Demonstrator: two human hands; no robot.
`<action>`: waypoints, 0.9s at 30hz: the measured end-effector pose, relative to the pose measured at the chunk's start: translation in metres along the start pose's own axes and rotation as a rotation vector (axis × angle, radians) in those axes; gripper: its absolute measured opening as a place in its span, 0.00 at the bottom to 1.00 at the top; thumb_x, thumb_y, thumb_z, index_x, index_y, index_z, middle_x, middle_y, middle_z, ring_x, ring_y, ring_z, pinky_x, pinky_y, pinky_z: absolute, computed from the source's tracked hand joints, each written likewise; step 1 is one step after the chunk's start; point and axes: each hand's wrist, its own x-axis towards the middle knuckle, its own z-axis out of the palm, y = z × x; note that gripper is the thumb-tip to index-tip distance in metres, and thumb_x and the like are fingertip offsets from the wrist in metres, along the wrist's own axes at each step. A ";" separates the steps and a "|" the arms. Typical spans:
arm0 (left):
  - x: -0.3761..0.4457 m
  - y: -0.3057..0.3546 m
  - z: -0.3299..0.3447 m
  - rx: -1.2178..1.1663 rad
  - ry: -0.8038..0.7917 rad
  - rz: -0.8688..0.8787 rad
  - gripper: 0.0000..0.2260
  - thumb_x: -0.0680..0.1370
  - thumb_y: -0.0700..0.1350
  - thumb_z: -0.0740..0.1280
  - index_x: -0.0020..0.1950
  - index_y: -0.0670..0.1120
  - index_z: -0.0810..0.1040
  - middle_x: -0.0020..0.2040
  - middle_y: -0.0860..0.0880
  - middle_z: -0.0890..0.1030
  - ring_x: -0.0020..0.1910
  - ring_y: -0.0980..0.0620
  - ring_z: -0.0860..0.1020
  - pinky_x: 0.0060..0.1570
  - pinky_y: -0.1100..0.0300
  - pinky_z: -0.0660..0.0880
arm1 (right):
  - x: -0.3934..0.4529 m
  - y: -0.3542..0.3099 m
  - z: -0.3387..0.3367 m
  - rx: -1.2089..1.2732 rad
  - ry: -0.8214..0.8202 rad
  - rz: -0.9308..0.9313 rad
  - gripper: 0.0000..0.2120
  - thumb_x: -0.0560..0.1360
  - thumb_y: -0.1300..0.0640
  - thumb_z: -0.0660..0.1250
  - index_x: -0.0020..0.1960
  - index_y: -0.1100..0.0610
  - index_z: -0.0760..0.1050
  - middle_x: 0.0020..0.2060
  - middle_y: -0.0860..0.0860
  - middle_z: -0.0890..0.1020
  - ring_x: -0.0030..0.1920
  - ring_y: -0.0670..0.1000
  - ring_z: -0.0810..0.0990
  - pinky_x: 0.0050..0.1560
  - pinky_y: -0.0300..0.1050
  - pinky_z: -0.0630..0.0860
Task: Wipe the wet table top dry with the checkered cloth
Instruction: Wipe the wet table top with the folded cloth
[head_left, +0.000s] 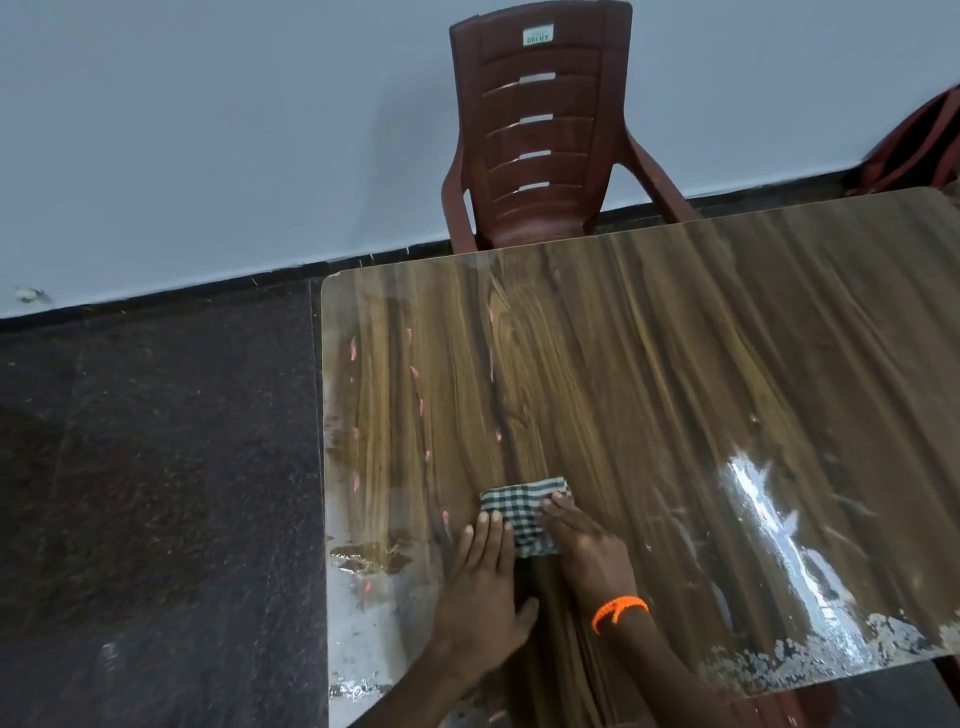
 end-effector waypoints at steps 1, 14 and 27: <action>0.001 0.004 0.002 0.009 0.010 0.010 0.42 0.73 0.65 0.61 0.77 0.36 0.65 0.77 0.37 0.64 0.79 0.40 0.59 0.74 0.47 0.49 | -0.003 0.006 -0.003 -0.011 0.016 -0.001 0.24 0.68 0.66 0.68 0.61 0.49 0.78 0.63 0.44 0.77 0.66 0.43 0.72 0.61 0.37 0.72; 0.100 -0.022 -0.048 0.024 0.166 -0.012 0.38 0.76 0.60 0.50 0.80 0.36 0.56 0.81 0.39 0.55 0.81 0.43 0.47 0.77 0.48 0.40 | 0.098 0.012 -0.018 0.049 0.150 0.118 0.17 0.69 0.60 0.62 0.55 0.52 0.82 0.58 0.48 0.81 0.62 0.46 0.76 0.62 0.41 0.72; 0.089 -0.005 -0.034 0.042 0.172 0.063 0.37 0.80 0.63 0.56 0.78 0.35 0.64 0.78 0.37 0.64 0.80 0.43 0.59 0.75 0.46 0.51 | 0.087 0.036 -0.034 0.028 0.134 0.084 0.23 0.64 0.70 0.72 0.54 0.50 0.83 0.57 0.45 0.81 0.61 0.42 0.75 0.60 0.30 0.67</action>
